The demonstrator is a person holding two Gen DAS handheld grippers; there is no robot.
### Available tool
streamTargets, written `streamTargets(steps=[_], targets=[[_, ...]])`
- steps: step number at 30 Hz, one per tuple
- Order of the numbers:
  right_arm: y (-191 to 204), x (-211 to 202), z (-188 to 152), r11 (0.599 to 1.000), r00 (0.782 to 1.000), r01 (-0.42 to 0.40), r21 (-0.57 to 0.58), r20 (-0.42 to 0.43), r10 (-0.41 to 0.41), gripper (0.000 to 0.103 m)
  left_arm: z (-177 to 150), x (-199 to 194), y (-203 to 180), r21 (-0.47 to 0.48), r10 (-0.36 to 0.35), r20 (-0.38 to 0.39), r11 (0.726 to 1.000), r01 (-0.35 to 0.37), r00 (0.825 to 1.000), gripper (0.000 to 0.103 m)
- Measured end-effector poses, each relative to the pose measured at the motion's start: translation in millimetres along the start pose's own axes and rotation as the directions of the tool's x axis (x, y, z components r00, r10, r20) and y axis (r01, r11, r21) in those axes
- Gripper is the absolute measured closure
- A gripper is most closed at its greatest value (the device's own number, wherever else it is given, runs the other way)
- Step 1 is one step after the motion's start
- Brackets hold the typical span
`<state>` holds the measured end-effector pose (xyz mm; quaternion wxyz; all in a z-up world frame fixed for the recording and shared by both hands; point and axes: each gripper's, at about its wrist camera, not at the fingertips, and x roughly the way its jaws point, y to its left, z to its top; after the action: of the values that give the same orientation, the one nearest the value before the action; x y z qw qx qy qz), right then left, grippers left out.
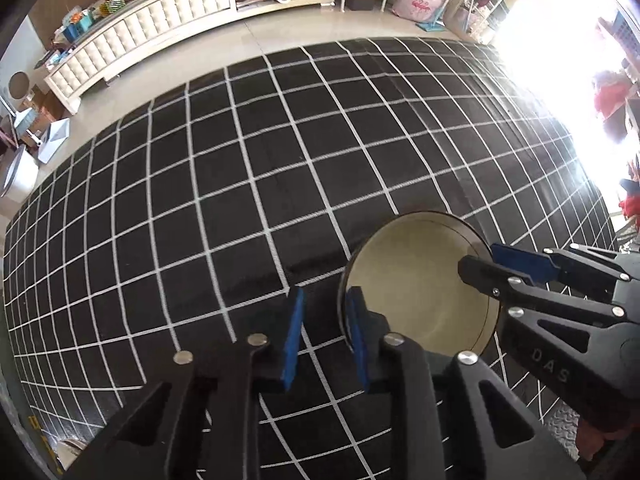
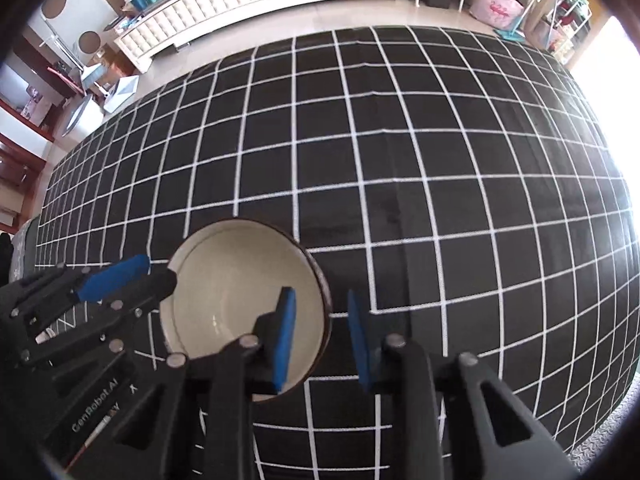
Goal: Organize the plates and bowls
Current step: 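Grip the rim of the pink-flower bowl with the left tool, then carry the pink-flower bowl and lower it into the nested bowls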
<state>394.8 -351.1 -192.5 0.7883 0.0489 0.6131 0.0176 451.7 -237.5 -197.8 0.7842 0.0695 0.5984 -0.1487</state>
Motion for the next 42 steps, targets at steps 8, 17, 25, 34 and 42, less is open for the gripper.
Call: streamTargets(steps=[8, 17, 25, 34, 42], targets=[[-7, -1, -10, 1.000, 1.000, -0.016, 0.012, -0.002, 0.016, 0.093, -4, 5, -3, 0.002, -0.030, 0.000, 1.000, 0.030, 1.000, 0.098], [-13, -8, -31, 1.000, 1.000, 0.028, 0.010, -0.012, -0.028, 0.093, -5, 11, -14, 0.043, -0.012, 0.008, 0.999, 0.011, 1.000, 0.098], [-7, -9, -28, 0.999, 0.999, 0.035, 0.000, -0.013, -0.035, 0.093, -3, 13, -15, 0.067, -0.008, 0.000, 0.998, 0.008, 1.000, 0.098], [-19, -13, -29, 1.000, 0.999, 0.005, 0.030, -0.043, -0.004, 0.092, -2, 21, -8, 0.044, -0.062, -0.033, 0.997, 0.063, 0.998, 0.089], [-16, -18, -35, 0.999, 0.999, 0.032, 0.016, -0.033, -0.031, 0.092, -7, 29, -20, 0.070, -0.067, -0.041, 0.995, 0.070, 0.997, 0.096]])
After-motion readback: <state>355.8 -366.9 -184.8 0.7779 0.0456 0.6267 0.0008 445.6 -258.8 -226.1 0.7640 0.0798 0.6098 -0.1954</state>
